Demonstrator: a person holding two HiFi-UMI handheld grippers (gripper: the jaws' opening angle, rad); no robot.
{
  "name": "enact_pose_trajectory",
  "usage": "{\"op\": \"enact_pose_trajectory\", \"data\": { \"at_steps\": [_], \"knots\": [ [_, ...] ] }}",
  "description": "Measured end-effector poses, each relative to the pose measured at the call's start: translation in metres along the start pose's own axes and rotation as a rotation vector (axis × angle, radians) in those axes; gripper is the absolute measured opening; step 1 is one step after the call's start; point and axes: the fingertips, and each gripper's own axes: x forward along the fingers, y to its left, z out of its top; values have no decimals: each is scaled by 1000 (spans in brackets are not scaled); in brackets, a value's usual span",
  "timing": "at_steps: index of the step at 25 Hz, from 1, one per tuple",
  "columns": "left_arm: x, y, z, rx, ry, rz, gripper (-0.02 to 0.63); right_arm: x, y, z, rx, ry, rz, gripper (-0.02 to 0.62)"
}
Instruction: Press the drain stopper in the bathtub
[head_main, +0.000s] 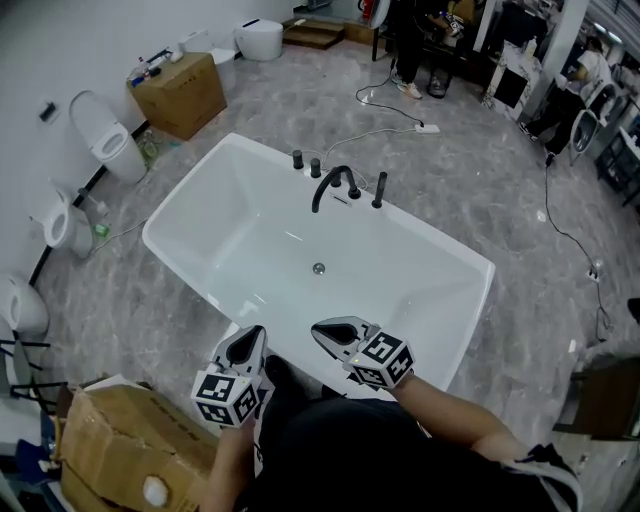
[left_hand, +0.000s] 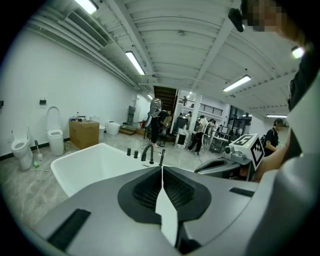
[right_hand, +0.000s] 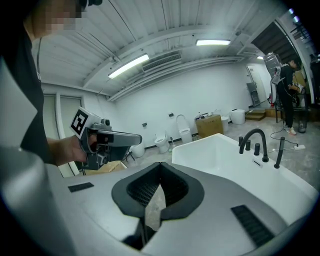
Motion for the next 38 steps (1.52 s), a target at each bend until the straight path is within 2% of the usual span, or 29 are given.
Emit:
{"op": "enact_pose_trajectory", "data": {
  "at_steps": [11,17,23,32,38],
  "knots": [
    [52,16,14,19,29,-73,23,12,-46,-2,55,5,-67,14],
    [81,54,-1,5,75,-109,21,51,-70,-7,78,31,-111,14],
    [111,95,-9,-37,74,-128,23,92,-93,-13,82,88,-132,15],
    [163,178,-60,-105,125,-79,22,157,-129,-49,109,201,-111,15],
    [209,213,-110,-113,195,-102,23,201,-177,-75,135,219,-142,15]
  ]
}}
